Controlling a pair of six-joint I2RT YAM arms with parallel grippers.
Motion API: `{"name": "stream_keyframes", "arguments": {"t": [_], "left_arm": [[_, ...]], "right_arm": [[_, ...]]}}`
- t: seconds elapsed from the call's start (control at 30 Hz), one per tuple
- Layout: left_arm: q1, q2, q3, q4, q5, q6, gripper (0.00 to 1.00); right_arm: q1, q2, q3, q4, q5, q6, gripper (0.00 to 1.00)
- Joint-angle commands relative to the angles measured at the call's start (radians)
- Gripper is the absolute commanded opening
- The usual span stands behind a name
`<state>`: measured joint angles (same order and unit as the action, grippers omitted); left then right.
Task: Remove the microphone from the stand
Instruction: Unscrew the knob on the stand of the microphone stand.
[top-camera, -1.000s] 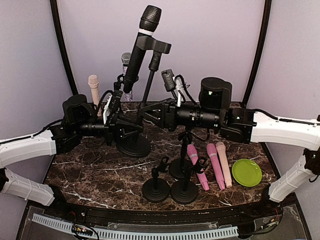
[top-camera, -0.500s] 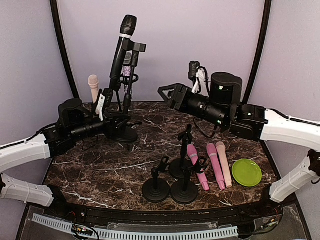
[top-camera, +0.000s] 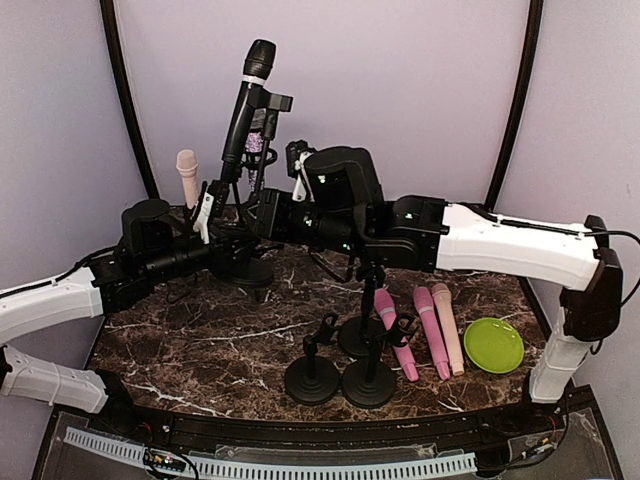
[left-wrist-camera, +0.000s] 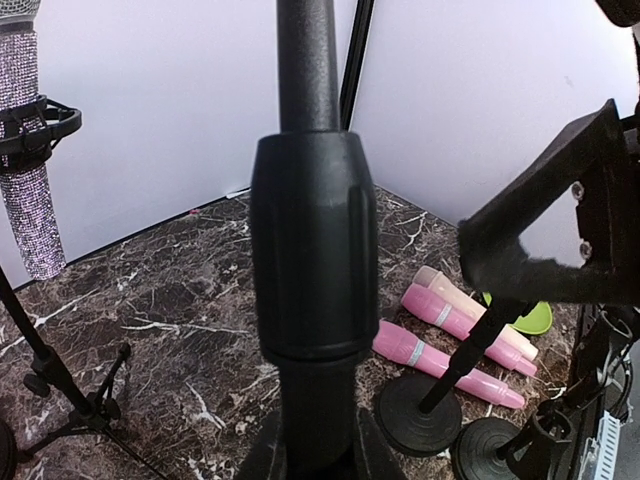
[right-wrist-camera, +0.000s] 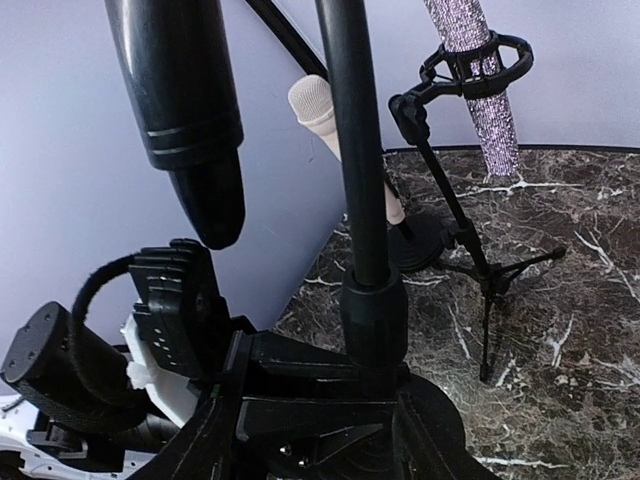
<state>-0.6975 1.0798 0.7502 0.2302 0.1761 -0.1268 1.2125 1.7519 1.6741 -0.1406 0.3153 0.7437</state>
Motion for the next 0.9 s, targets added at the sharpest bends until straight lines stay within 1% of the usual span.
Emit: {"name": "stream_keyframes", "arguments": {"t": [0.0, 0.23, 0.37, 0.5, 0.77, 0.83, 0.87], "left_arm": [[0.003, -0.021, 0.015, 0.114, 0.023, -0.009, 0.0], [0.003, -0.026, 0.014, 0.121, 0.042, -0.007, 0.0], [0.003, -0.029, 0.006, 0.134, 0.054, -0.009, 0.0], [0.003, -0.025, 0.006, 0.136, 0.063, -0.011, 0.0], [0.003, -0.021, 0.005, 0.142, 0.085, -0.007, 0.0], [0.003, -0.02, 0.006, 0.141, 0.087, -0.007, 0.0], [0.003, -0.019, 0.005, 0.141, 0.088, -0.007, 0.0]], "right_arm": [[0.004, 0.063, 0.124, -0.097, 0.034, 0.005, 0.54], [0.0, 0.144, 0.238, -0.175, 0.054, -0.006, 0.48], [-0.002, 0.184, 0.317, -0.239, 0.096, -0.013, 0.48], [-0.01, 0.196, 0.332, -0.238, 0.107, -0.026, 0.47], [-0.035, 0.207, 0.356, -0.24, 0.08, -0.04, 0.45], [-0.04, 0.206, 0.355, -0.24, 0.08, -0.043, 0.43], [-0.042, 0.207, 0.353, -0.238, 0.077, -0.043, 0.41]]}}
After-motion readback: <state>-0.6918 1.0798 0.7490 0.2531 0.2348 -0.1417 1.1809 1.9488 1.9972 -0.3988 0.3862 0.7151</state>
